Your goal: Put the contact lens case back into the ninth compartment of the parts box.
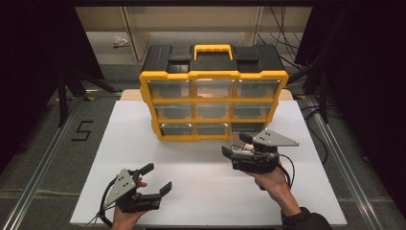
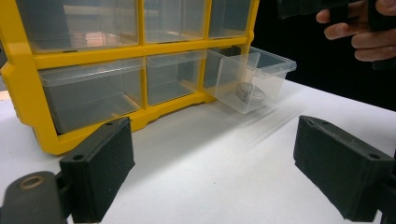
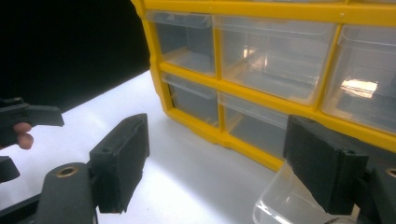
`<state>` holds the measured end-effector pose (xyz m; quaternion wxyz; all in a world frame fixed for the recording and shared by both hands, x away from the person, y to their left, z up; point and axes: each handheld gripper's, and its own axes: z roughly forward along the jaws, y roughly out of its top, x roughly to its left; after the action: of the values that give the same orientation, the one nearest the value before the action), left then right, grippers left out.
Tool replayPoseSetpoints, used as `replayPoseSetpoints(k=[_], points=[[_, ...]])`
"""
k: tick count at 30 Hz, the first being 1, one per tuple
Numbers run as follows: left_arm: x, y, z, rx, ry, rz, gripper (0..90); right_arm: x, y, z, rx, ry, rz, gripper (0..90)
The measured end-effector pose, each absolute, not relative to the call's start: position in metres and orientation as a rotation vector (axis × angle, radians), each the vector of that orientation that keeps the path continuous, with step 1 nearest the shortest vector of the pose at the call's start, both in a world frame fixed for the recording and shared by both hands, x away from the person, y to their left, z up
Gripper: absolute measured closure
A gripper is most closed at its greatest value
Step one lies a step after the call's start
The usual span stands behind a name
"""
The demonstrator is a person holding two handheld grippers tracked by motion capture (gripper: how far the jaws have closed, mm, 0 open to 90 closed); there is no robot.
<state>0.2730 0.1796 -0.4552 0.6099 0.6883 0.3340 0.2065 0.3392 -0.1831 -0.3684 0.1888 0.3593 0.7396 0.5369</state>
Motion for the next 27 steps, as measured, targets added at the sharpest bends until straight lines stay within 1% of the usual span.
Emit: replayPoseSetpoints(k=[14, 27], points=[[0.273, 0.180, -0.455, 1.587, 0.774, 0.477, 11.5, 0.329, -0.184, -0.371, 0.962, 2.043, 1.583, 23.0], [0.273, 0.180, -0.455, 1.583, 0.769, 0.466, 11.1, 0.321, -0.199, -0.379, 0.970, 1.963, 1.642, 21.8]])
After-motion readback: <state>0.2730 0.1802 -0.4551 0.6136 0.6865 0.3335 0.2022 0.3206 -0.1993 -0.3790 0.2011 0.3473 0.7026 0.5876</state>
